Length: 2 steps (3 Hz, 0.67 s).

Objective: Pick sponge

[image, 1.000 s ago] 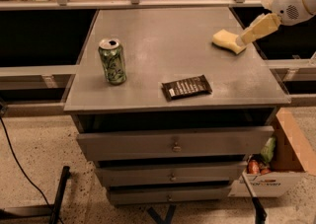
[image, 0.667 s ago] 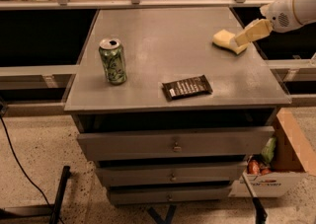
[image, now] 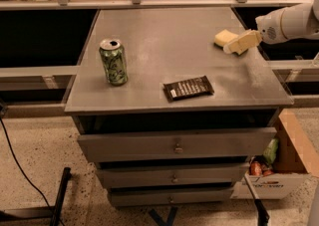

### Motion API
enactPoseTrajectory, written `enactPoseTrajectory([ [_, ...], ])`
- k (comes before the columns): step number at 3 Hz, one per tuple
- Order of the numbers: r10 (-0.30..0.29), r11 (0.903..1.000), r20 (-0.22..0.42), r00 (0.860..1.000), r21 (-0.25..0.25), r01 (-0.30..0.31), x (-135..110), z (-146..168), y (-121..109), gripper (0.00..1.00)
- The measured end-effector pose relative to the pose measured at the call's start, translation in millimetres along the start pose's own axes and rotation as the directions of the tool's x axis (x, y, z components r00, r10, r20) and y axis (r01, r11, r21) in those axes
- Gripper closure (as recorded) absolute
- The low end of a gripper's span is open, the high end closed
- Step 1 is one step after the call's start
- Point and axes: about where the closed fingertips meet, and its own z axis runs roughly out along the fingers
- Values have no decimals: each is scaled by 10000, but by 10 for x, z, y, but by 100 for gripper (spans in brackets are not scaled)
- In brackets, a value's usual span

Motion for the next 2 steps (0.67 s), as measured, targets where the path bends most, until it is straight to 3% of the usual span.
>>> enactPoseTrajectory([
  [2, 153, 9998, 85, 9998, 97, -154, 285, 323, -59, 0],
])
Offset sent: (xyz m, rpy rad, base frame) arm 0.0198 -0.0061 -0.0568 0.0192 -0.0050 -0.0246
